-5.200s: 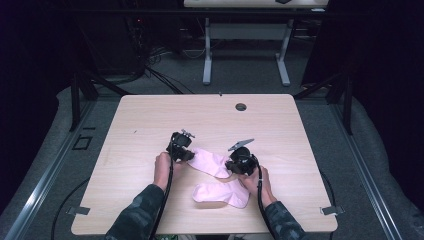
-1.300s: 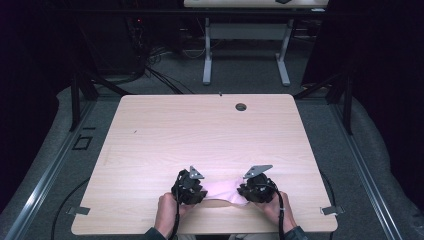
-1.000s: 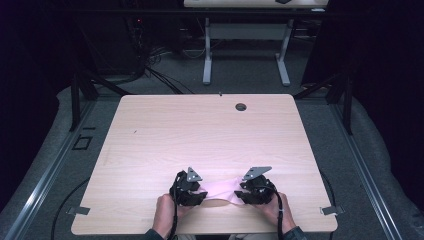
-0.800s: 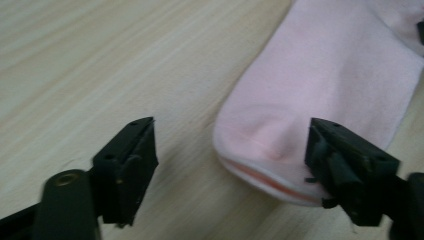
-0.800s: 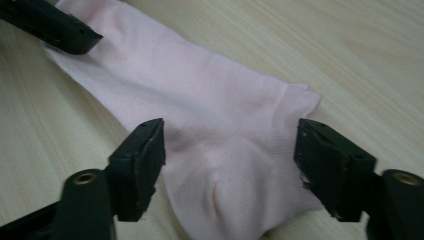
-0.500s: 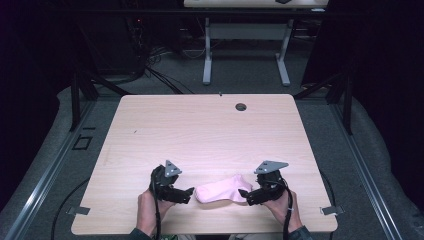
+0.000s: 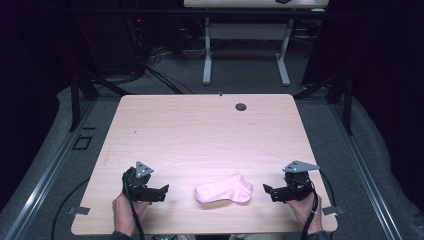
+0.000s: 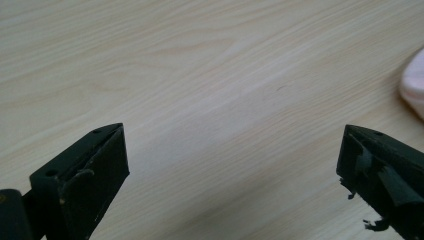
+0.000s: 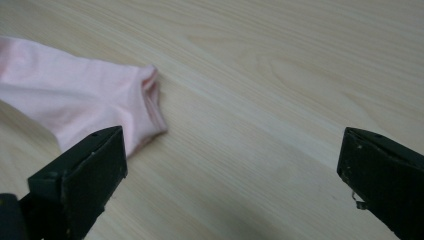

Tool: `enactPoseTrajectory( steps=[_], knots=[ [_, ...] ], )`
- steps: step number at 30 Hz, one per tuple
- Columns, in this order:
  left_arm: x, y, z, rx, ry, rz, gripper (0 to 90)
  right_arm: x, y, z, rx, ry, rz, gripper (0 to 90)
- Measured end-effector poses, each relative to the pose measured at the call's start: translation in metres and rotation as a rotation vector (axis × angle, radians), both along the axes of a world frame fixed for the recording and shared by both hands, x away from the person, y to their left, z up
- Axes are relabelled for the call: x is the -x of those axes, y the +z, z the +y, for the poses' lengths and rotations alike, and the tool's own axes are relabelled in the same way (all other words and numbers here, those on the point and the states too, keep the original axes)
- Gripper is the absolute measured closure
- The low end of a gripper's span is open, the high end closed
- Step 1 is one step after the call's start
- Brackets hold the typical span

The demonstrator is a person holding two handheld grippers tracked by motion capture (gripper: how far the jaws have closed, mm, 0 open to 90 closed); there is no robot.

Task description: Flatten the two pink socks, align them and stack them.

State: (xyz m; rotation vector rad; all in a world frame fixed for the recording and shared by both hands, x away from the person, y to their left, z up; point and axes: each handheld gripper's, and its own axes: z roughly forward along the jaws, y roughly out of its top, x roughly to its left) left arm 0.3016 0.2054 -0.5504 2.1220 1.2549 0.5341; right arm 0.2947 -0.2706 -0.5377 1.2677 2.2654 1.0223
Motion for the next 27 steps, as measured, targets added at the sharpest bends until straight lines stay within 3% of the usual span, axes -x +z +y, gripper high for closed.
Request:
enactPoseTrajectory(
  steps=[8, 12, 16, 21, 27],
  knots=[
    [-0.001, -0.023, 0.019, 0.007, 0.073, -0.001, 0.2, 0.001, -0.022, -0.033, 0.036, -0.112, 0.033, 0.0],
    [-0.003, -0.030, 0.022, 0.019, 0.090, 0.001, 0.2, 0.001, -0.032, -0.044, 0.028, -0.155, 0.035, 0.0],
    [-0.004, -0.037, 0.023, 0.013, 0.092, 0.003, 0.2, 0.000, -0.039, -0.048, 0.046, -0.170, 0.041, 0.0],
    [-0.002, -0.041, 0.026, 0.045, 0.094, -0.017, 0.1, -0.002, -0.047, -0.049, 0.071, -0.180, 0.045, 0.0],
    [-0.005, -0.042, 0.027, 0.047, 0.091, -0.025, 0.0, 0.000, -0.052, -0.050, 0.045, -0.194, 0.013, 0.0]
  ],
)
